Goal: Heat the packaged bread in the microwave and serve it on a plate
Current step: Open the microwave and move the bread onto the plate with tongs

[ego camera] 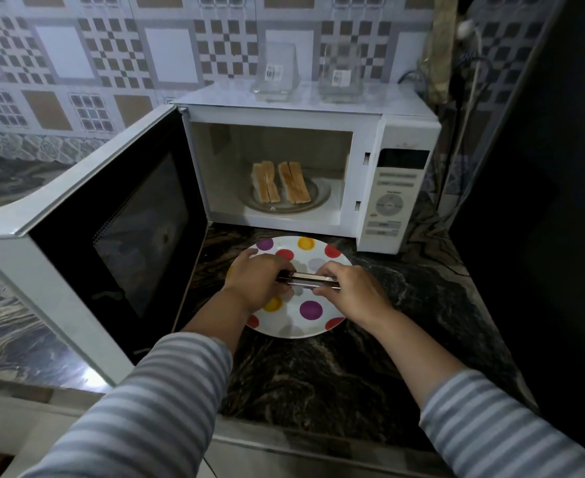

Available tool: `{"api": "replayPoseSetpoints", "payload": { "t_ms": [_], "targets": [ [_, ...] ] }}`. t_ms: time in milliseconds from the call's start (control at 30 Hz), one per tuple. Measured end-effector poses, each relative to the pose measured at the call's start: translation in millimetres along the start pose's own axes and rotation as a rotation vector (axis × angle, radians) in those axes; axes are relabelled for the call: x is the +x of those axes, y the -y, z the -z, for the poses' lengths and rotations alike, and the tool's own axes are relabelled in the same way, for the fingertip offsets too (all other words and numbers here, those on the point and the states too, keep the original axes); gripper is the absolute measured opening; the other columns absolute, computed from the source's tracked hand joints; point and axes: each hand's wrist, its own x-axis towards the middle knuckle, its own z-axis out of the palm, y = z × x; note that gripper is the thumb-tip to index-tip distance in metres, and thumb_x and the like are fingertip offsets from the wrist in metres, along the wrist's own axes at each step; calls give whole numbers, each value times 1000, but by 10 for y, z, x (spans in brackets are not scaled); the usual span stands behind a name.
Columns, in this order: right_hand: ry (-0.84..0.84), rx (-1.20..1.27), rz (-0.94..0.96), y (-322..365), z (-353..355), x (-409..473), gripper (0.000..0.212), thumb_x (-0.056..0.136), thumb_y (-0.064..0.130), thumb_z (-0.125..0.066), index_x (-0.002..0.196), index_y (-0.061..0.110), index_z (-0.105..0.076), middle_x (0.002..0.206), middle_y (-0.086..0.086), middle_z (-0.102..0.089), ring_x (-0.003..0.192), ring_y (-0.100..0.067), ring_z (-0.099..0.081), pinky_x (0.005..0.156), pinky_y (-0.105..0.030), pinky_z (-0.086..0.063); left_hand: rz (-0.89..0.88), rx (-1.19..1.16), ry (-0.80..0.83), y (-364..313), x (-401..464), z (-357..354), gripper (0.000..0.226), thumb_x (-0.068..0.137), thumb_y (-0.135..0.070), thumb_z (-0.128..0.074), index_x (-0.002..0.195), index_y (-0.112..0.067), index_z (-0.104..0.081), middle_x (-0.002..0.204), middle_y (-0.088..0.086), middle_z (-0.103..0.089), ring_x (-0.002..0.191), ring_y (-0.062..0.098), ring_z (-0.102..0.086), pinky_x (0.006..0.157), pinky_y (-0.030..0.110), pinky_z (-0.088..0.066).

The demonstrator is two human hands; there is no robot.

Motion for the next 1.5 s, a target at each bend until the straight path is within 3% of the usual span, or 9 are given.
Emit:
{"api": "replayPoseSetpoints", "payload": {
  "t_ms": [167,467,600,800,1100,1167,1233,1400,1500],
  "targets": [
    [12,36,4,3,7,33,26,85,29,-70,108,20,-65,103,0,-70,94,-19,-63,72,-26,-42,-42,-116,38,-218,45,86,43,78,-41,-74,118,-28,-65,111,-2,-68,103,21,-61,92,34,-47],
    [6,18,-3,-14,68,45,42,82,38,-71,119,27,-57,114,5,-68,103,-18,-63,80,-29,-48,-6,-92,55,-208,48,204,18,85,-20,-69,101,-29,-68,80,-11,-62,79,9,-54,75,27,-48],
    [-25,-62,24,57,112,7,55,76,50,-73,125,34,-54,114,9,-67,103,-16,-63,85,-30,-46,-8,-127,49,-204,49,198,18,84,-20,-69,100,-30,-68,88,-7,-67,86,14,-60,73,28,-48],
    [-156,-90,51,107,103,-28,37,79,49,-69,112,36,-62,104,9,-71,94,-17,-66,85,-32,-47,-7,-138,28,-213,32,185,20,84,-23,-69,103,-30,-67,93,-3,-68,89,16,-60,78,31,-51],
    [65,-385,-74,195,241,-47,49,79,44,-53,121,21,-40,121,3,-55,121,-21,-48,115,-57,-4,14,-140,39,-140,-16,139,24,86,-24,-67,110,-27,-68,106,-7,-69,99,16,-62,87,35,-51],
    [115,-353,-20,281,202,-8,48,82,43,-54,122,20,-40,118,1,-58,116,-22,-53,112,-50,-21,11,-145,52,-156,-20,117,27,86,-24,-66,113,-28,-67,108,-5,-69,101,17,-62,90,38,-51],
    [165,-331,-12,339,142,13,40,89,42,-53,120,18,-42,109,-2,-62,101,-26,-60,88,-40,-41,-11,-146,60,-161,-32,108,26,86,-25,-66,112,-29,-67,107,-4,-68,99,18,-62,89,40,-51],
    [202,-426,1,323,32,30,28,99,39,-42,112,16,-51,104,-9,-64,92,-30,-61,65,-33,-39,-44,-137,-49,-106,-150,72,39,89,-23,-64,127,-25,-58,126,-1,-61,117,19,-55,102,33,-42],
    [145,-365,-52,332,68,108,31,98,41,-42,113,16,-53,106,-9,-64,95,-30,-61,67,-33,-40,30,-150,-266,-29,-302,-94,63,89,-30,-63,146,-24,-35,152,-4,-35,142,12,-28,115,22,-8]
  ]
}}
